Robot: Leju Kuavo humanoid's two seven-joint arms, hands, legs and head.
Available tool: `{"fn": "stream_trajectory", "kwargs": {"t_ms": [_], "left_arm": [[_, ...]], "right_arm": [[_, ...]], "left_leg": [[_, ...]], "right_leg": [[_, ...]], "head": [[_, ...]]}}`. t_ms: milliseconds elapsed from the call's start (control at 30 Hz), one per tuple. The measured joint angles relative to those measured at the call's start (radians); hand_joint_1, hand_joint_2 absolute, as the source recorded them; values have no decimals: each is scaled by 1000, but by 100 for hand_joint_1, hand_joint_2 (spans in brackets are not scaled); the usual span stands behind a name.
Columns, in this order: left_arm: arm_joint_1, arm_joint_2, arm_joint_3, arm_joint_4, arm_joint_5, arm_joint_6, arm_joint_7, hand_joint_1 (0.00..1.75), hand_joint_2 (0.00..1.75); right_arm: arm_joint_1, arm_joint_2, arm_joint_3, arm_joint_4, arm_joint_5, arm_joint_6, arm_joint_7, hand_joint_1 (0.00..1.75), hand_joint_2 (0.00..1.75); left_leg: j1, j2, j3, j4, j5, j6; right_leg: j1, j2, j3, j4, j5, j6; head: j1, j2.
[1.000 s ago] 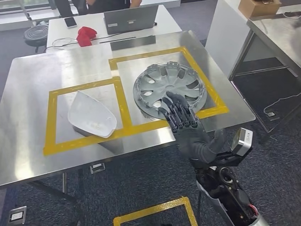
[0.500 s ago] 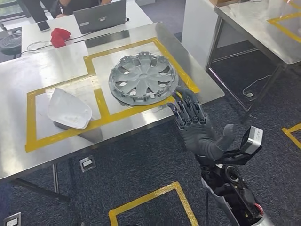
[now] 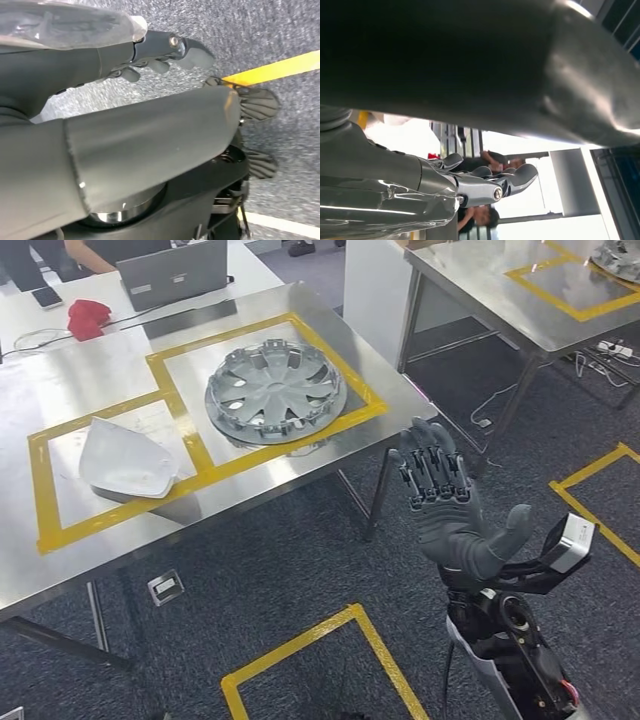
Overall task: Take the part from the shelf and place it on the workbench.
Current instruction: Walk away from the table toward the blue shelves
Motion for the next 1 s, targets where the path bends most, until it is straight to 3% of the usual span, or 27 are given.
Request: {"fn": "stream_trajectory", "kwargs": {"t_ms": [33,67,133,200,233,300,367,433,500,533,567,633,700,767,833,900,967,1000], "left_arm": [[1,-1,0,0,0,0,0,0,0],[2,-2,0,0,1,0,0,0,0],[2,-3,1,0,3,-1,0,0,0],[1,-3,2,0,6,-1,1,0,0],[0,-2,2,0,8,0,1,0,0],[-1,-2,3,0,9,0,2,0,0],[-2,-2,3,0,10,0,2,0,0],[-1,-2,3,0,10,0,3,0,0],[1,-2,3,0,7,0,4,0,0],[2,-2,3,0,6,-2,4,0,0],[3,-1,3,0,3,-4,5,0,0],[4,0,3,0,-1,-9,5,0,0],[4,3,3,0,-4,-12,4,0,0],[3,4,3,0,-6,-16,3,0,0],[0,3,3,0,-6,-21,0,0,0],[-1,2,3,0,-7,-25,-1,0,0],[0,3,3,0,-9,-28,-1,0,0],[2,3,3,0,-9,-28,-1,0,0]], "right_arm": [[4,-3,-5,-2,-1,-2,0,0,0],[8,-6,-11,-4,-1,-4,0,0,0],[12,-13,-24,-11,-1,-5,0,0,0],[13,-18,-37,-20,-1,-8,1,0,0],[14,-20,-43,-23,-1,-12,2,0,0],[20,-26,-56,-27,-1,-24,9,0,0],[26,-32,-72,-26,-1,-42,19,0,0],[33,-36,-87,-25,-1,-60,29,0,0],[47,-41,-103,-18,-1,-82,40,0,0],[58,-45,-112,-12,0,-95,46,0,0],[69,-49,-122,-5,1,-108,51,0,0],[86,-58,-140,10,9,-136,62,0,0],[98,-66,-156,30,44,-190,83,0,0],[113,-76,-171,59,108,-263,105,0,0],[126,-87,-182,97,167,-314,121,0,0],[131,-98,-196,154,206,-350,138,0,0],[132,-107,-212,230,222,-369,146,0,0],[133,-110,-219,272,222,-368,141,0,0]], "left_leg": [[1,11,-8,2,4,-2],[2,21,-15,6,7,-4],[4,39,-26,20,7,-11],[1,53,-34,38,2,-22],[-1,58,-36,44,1,-28],[-2,69,-36,45,3,-38],[3,55,-44,66,-15,-50],[6,15,-86,162,-76,-58],[7,-8,-150,301,-139,-60],[7,-11,-168,339,-147,-59],[7,-13,-169,340,-134,-56],[7,-26,-117,230,-65,-48],[6,-60,-57,97,-13,-39],[3,-76,-39,49,-4,-34],[3,-59,-40,41,2,-26],[6,-41,-39,29,12,-13],[5,-23,-42,24,17,-6],[3,-15,-44,25,18,-5]], "right_leg": [[-3,-4,-3,34,-14,6],[-7,-8,17,24,-8,11],[-13,-32,112,-107,36,18],[-11,-57,185,-226,61,7],[-9,-61,195,-248,61,-3],[-6,-44,189,-248,64,-26],[-8,-29,185,-251,72,-41],[-12,-16,179,-254,80,-54],[-10,0,170,-254,86,-59],[-9,9,167,-254,88,-59],[-8,19,166,-254,90,-59],[-7,40,165,-253,93,-55],[-6,59,161,-253,97,-47],[-7,74,155,-255,103,-36],[-9,83,151,-259,109,-24],[-8,55,130,-219,81,-15],[-6,12,73,-94,12,-9],[-7,3,42,-23,-20,-6]], "head": [[0,0],[0,0],[0,0],[0,0],[-1,0],[-2,0],[-3,0],[-3,0],[-3,0],[-3,0],[-3,0],[-3,0],[-3,0],[-3,0],[-3,0],[-1,0],[0,0],[1,0]]}}
